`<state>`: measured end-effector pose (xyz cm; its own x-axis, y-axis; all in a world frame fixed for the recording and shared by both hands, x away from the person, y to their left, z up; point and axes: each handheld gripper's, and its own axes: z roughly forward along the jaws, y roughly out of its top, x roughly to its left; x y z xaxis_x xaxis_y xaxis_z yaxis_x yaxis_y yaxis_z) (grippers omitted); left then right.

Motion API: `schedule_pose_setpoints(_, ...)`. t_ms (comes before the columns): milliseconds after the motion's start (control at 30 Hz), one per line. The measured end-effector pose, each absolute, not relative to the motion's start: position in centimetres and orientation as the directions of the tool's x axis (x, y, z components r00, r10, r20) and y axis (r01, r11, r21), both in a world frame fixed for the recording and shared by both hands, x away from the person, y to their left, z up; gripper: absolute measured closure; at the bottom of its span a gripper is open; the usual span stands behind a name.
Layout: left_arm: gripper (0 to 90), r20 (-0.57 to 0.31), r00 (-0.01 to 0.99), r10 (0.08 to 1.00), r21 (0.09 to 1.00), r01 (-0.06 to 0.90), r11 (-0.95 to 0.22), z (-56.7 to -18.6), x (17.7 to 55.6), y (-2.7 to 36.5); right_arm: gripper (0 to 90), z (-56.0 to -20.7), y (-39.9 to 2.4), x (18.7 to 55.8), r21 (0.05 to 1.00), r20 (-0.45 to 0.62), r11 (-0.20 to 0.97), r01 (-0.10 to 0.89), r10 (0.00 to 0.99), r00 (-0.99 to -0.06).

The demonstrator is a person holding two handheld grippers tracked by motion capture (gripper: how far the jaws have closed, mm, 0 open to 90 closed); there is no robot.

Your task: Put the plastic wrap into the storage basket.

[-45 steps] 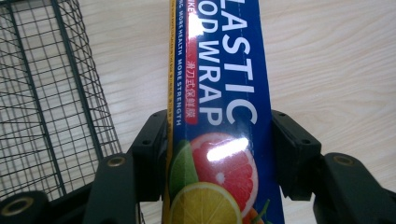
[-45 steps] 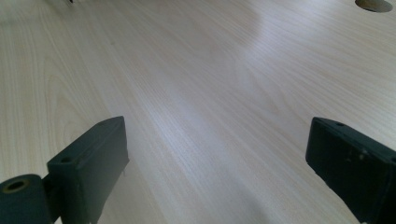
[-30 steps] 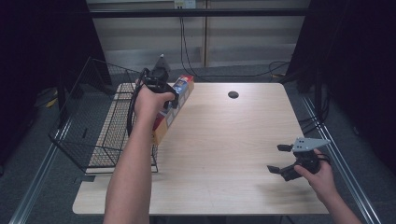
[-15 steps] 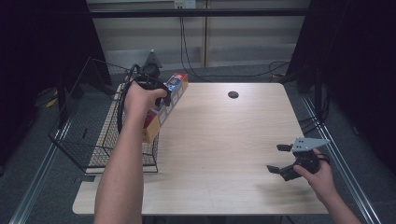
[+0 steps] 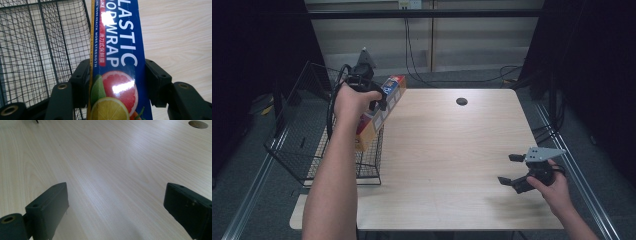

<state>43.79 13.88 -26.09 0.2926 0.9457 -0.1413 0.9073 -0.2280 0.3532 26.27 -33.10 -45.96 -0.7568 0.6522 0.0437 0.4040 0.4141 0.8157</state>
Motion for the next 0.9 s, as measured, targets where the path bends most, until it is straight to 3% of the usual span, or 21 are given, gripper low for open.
schedule_pose_setpoints(900,45.2,-0.135,0.231,0.964,0.359,0.918,-0.169,-23.9,42.6,17.7,5.7,-45.9,-33.2,26.2,0.817,0.044,0.409,0.405,0.658,-0.752)
